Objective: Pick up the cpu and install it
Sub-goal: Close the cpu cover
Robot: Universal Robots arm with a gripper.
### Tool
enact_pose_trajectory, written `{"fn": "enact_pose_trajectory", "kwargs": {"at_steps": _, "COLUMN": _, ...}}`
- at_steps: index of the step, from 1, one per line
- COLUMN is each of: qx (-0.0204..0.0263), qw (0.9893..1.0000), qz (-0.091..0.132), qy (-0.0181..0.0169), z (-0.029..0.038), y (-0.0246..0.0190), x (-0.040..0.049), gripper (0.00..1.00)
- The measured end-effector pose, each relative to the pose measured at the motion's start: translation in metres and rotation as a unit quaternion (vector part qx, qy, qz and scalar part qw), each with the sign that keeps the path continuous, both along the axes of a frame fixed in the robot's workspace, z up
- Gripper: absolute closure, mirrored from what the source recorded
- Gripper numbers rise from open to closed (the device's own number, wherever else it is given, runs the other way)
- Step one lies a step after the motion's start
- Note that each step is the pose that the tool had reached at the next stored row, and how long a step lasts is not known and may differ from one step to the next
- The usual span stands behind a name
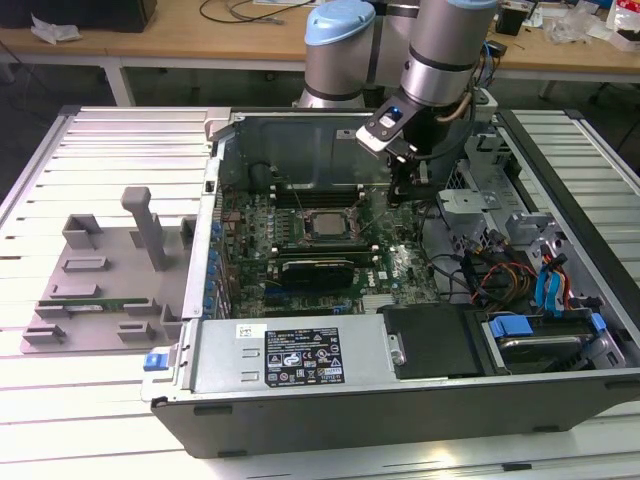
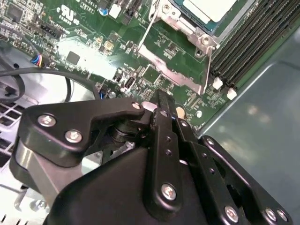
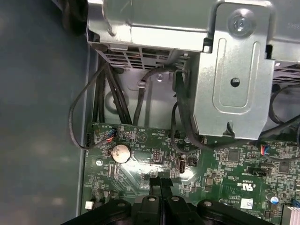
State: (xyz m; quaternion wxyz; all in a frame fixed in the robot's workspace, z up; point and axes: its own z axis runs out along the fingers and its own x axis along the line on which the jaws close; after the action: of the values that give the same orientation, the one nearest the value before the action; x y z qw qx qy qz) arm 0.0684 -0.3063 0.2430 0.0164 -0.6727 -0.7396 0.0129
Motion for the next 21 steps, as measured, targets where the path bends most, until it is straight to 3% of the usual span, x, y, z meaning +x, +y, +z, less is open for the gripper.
{"fn": "enact_pose_trajectory", "kwargs": {"at_steps": 1, "qx": 0.0001, "qw": 1.0, "qz": 0.0, "qy": 0.0, "z": -0.0003, "y": 0.0, "x": -0.0029, "gripper": 0.89}}
{"fn": "enact_pose_trajectory", "kwargs": {"at_steps": 3, "qx": 0.0001, "qw": 1.0, "qz": 0.0, "qy": -0.0002, "z": -0.0006, "y": 0.0, "x": -0.0192, "gripper": 0.89}}
{"fn": "enact_pose_trajectory", "kwargs": {"at_steps": 6, "qx": 0.0001, "qw": 1.0, "qz": 0.0, "qy": -0.0003, "z": -0.0006, "y": 0.0, "x": -0.0303, "gripper": 0.89}}
{"fn": "enact_pose_trajectory", "kwargs": {"at_steps": 9, "qx": 0.0001, "qw": 1.0, "qz": 0.0, "qy": -0.0003, "z": -0.0008, "y": 0.0, "x": -0.0371, "gripper": 0.89}}
{"fn": "enact_pose_trajectory", "kwargs": {"at_steps": 21, "qx": 0.0001, "qw": 1.0, "qz": 0.0, "qy": -0.0003, "z": -0.0016, "y": 0.0, "x": -0.0505, "gripper": 0.89}}
